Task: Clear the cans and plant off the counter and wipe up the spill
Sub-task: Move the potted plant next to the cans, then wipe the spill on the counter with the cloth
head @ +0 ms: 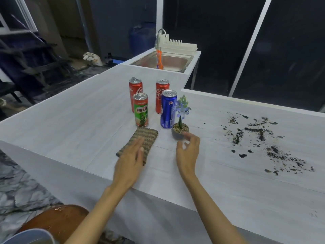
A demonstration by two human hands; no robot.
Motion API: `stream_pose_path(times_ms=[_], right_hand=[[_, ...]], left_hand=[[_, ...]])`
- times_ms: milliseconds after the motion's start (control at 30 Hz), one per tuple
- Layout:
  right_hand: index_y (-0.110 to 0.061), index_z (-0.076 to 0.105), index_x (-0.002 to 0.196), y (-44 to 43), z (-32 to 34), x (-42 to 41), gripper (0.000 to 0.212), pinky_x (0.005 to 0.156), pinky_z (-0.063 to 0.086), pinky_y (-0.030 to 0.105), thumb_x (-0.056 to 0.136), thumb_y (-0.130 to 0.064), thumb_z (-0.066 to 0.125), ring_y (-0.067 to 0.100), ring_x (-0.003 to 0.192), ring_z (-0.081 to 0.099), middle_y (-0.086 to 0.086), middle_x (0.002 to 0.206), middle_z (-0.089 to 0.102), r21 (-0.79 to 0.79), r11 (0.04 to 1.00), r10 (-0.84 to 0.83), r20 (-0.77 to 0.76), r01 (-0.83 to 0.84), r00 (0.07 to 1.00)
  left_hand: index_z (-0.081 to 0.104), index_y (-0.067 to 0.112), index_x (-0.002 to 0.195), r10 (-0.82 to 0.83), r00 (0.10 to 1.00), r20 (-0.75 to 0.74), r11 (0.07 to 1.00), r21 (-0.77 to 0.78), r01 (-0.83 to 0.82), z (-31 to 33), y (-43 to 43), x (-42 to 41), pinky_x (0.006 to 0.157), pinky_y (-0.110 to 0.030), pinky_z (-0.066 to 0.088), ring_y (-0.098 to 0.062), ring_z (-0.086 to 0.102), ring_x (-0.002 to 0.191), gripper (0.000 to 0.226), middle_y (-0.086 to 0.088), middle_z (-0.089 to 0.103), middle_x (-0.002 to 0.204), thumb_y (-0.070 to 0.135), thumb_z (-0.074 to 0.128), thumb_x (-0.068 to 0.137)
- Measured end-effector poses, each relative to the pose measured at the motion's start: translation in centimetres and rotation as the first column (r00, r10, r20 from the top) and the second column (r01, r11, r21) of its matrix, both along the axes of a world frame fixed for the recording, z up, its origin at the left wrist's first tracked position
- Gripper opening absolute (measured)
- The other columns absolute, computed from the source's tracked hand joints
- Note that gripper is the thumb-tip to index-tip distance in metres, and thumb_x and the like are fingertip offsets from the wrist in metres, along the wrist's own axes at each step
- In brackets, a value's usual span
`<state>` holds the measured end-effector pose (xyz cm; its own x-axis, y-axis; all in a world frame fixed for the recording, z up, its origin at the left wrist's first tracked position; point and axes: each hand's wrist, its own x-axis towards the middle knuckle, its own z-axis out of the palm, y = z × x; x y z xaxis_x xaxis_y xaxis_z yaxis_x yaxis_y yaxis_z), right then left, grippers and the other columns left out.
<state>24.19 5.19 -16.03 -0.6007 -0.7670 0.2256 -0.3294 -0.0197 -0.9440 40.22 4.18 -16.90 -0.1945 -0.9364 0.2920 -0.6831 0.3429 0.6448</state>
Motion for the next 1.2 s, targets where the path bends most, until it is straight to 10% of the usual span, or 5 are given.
stream_pose_path(times_ms=[167, 433, 800, 1000, 1200], right_hand=[[-0.007, 0.045, 0.13, -3.4, -0.2, 6.6, 0.037, 0.103, 0.035, 0.026, 0.095, -0.019, 0.044, 0.018, 0.122, 0.044, 0.009, 0.136, 0.044, 0.203, 0.936, 0.344, -0.336, -0.289, 0.877], [-0.016, 0.012, 0.15, -6.4, -2.7, 10.3, 0.065, 0.117, -0.007, 0.053, 0.095, -0.045, 0.03, 0.025, 0.147, -0.007, 0.006, 0.16, 0.002, 0.605, 0.784, 0.562, -0.6, -0.136, 0.57], [-0.044, 0.009, 0.145, 12.1, -2.4, -10.3, 0.087, 0.118, -0.007, 0.032, 0.069, -0.081, -0.01, 0.007, 0.142, -0.018, -0.014, 0.152, -0.019, 0.588, 0.804, 0.373, -0.619, 0.092, 0.691], [-0.033, 0.018, 0.148, 7.9, -2.7, -15.0, 0.05, 0.121, -0.005, 0.04, 0.099, -0.044, 0.023, 0.023, 0.147, -0.009, 0.006, 0.16, -0.006, 0.597, 0.765, 0.233, -0.606, 0.242, 0.76], [-0.037, 0.014, 0.147, 12.7, -3.4, -13.1, 0.076, 0.115, -0.012, 0.028, 0.076, -0.055, -0.007, 0.009, 0.142, -0.019, -0.005, 0.157, -0.014, 0.545, 0.834, 0.338, -0.629, 0.088, 0.7]], left_hand=[[0.02, 0.015, 0.146, 0.075, 0.963, 0.259, 0.991, 0.088, -0.1, -0.9, -2.8, 6.0, 0.119, -0.034, 0.0, -0.015, 0.005, 0.146, 0.049, -0.002, 0.016, 0.156, 0.028, 0.023, 0.099], [0.017, 0.015, 0.146, 0.029, 0.963, 0.267, 0.992, 0.111, -0.06, -2.0, -3.7, 7.3, 0.117, -0.031, -0.004, -0.012, 0.001, 0.146, 0.048, 0.0, 0.015, 0.156, 0.025, 0.022, 0.099], [0.01, 0.022, 0.147, -0.397, 0.89, 0.224, 0.918, 0.081, 0.389, -2.5, 2.8, -8.8, 0.114, -0.018, -0.01, 0.004, -0.006, 0.138, 0.053, 0.009, 0.008, 0.156, 0.037, 0.012, 0.096], [0.005, 0.014, 0.148, -0.395, 0.856, 0.333, 0.918, 0.108, 0.381, -2.1, 2.2, -15.7, 0.117, -0.029, -0.007, -0.012, -0.003, 0.146, 0.051, 0.0, 0.004, 0.158, 0.025, 0.016, 0.099], [0.008, 0.011, 0.148, -0.383, 0.836, 0.393, 0.923, 0.125, 0.364, -2.4, 2.0, -18.2, 0.117, -0.032, -0.007, -0.013, 0.0, 0.146, 0.051, -0.002, 0.007, 0.158, 0.024, 0.016, 0.099]])
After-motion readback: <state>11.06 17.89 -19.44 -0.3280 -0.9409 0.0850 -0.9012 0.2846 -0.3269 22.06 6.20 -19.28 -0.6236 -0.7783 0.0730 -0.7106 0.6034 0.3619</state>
